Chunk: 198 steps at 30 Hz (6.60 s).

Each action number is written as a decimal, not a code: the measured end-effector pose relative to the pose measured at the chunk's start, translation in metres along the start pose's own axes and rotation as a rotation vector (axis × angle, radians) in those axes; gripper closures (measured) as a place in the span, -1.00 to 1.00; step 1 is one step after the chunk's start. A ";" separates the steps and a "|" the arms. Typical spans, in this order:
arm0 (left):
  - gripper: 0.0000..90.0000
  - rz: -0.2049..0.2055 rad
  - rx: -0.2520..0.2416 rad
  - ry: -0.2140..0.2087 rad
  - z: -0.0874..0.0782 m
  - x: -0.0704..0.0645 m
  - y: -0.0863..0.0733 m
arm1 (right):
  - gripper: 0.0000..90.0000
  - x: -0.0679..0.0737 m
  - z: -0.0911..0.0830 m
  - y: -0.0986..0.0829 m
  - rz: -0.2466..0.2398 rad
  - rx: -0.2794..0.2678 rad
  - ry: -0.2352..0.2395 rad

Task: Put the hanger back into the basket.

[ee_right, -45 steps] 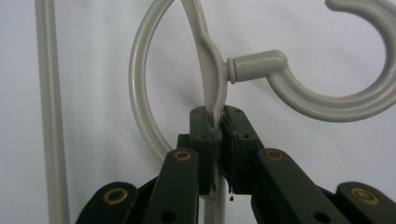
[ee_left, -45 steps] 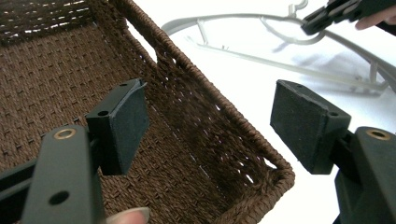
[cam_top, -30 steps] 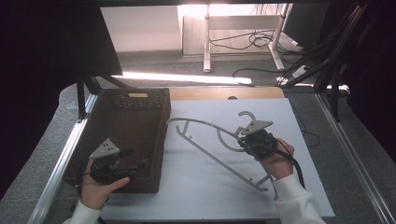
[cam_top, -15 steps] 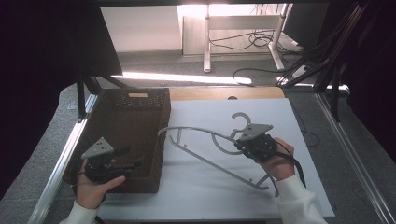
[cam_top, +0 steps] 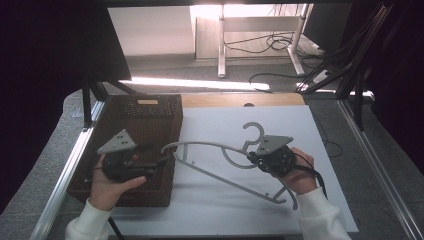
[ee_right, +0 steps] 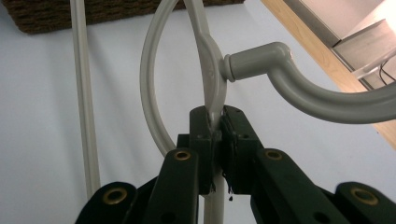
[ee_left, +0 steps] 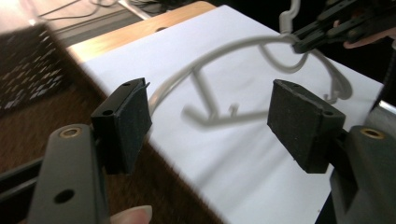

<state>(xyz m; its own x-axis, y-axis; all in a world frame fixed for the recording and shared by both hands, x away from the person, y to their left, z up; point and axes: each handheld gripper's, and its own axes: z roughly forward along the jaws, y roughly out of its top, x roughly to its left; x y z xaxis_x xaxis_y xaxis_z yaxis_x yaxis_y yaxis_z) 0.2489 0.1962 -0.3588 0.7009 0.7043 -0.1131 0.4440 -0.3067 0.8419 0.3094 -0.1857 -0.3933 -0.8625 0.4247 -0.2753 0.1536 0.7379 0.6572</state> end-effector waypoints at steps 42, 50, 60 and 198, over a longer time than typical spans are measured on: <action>0.63 0.251 0.651 -0.453 0.140 0.006 0.056 | 0.84 0.018 0.008 0.006 -0.147 -0.014 0.083; 0.77 0.283 0.658 -0.474 0.139 0.003 0.053 | 0.82 0.018 0.008 0.006 -0.158 -0.015 0.083; 0.82 0.284 0.595 -0.489 0.130 0.004 0.053 | 0.80 0.016 0.005 0.007 -0.138 -0.047 0.089; 0.82 -0.165 -0.024 0.388 -0.070 0.153 -0.074 | -0.45 -0.009 0.008 -0.076 0.392 -0.015 -0.005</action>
<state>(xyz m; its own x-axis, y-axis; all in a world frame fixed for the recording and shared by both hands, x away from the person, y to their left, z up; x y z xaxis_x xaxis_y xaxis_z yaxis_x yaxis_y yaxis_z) 0.2846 0.3713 -0.4014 0.3568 0.9331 -0.0444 0.5166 -0.1575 0.8416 0.3094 -0.2414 -0.4470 -0.7374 0.6755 -0.0042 0.4640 0.5110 0.7237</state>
